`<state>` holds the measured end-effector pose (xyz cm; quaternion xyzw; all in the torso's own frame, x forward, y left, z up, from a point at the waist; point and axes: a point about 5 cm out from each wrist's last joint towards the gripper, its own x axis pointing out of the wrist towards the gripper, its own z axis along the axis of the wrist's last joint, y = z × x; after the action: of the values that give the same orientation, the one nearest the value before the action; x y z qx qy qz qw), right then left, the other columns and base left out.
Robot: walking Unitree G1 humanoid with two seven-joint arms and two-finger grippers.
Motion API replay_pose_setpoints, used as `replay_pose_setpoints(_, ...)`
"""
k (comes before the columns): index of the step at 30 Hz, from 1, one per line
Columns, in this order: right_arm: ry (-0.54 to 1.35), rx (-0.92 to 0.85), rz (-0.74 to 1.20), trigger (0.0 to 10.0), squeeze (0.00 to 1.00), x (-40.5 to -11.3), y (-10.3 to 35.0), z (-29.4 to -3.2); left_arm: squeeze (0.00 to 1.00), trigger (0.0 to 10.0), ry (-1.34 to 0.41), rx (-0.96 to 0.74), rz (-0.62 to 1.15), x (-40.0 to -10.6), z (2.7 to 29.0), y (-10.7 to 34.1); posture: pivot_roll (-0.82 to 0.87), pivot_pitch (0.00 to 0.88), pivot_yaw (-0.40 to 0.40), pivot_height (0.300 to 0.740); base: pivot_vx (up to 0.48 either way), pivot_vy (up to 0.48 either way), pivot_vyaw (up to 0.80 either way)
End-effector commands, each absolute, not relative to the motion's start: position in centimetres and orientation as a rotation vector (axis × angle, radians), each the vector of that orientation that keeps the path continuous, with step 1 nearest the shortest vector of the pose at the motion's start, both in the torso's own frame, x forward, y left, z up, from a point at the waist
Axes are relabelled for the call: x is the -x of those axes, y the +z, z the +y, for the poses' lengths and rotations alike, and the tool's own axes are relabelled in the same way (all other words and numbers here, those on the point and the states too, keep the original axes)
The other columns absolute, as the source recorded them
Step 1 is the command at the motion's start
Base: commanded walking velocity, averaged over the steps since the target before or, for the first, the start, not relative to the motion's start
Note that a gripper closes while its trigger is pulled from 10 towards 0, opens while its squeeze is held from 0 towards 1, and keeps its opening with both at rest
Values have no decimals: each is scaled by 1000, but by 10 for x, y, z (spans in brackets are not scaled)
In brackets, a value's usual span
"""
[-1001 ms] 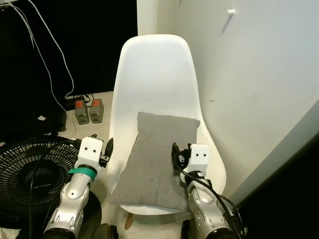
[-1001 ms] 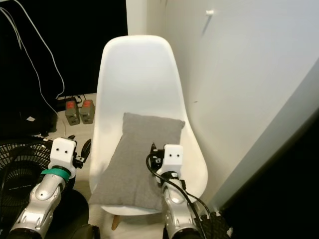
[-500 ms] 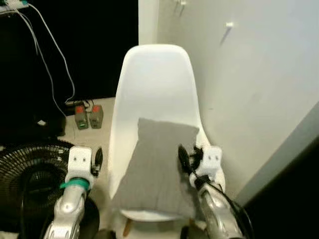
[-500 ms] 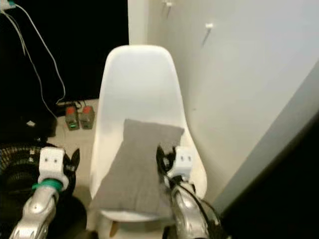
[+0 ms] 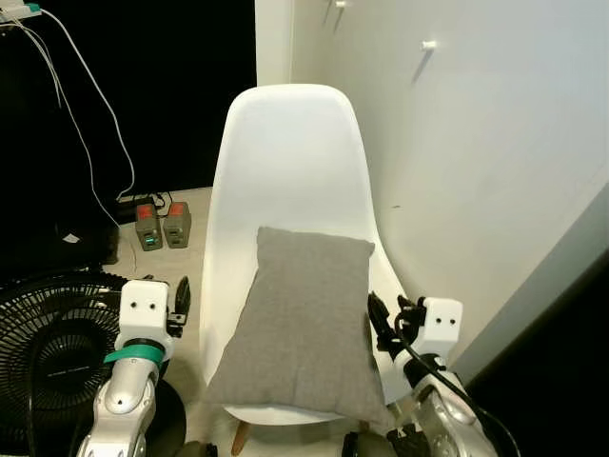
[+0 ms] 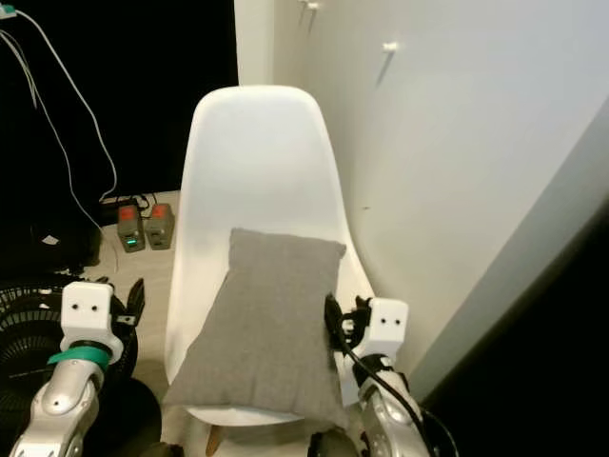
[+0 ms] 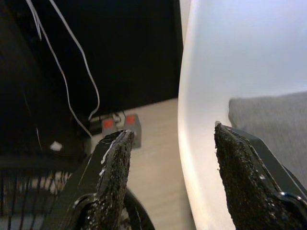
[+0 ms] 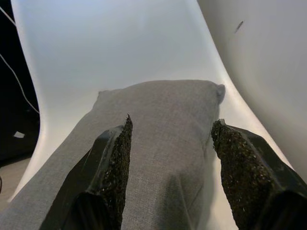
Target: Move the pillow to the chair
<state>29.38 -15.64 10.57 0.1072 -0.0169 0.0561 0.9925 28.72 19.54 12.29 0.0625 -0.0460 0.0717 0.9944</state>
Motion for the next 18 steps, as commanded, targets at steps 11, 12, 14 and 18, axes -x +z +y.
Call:
replay_pose_setpoints(11, 150, -175, -48, 10000, 0, -300, 118, -148, 0, 10000, 63, -139, -68, -300, 169, 122, -60, 42, 31, 631, 0, 0, 0)
replay_pose_setpoints(12, 150, -174, -48, 10000, 0, -300, 119, -149, 0, 10000, 61, -137, -70, -302, 168, 123, -60, 42, 31, 636, 0, 0, 0)
replay_pose_setpoints(14, 150, -173, -48, 10000, 0, -300, 119, -149, 0, 10000, 59, -133, -73, -303, 167, 124, -59, 40, 32, 641, 0, 0, 0)
replay_pose_setpoints(18, 149, -173, -45, 10000, 0, -301, 120, -150, 0, 10000, 57, -129, -76, -305, 165, 126, -56, 31, 31, 651, 0, 0, 0)
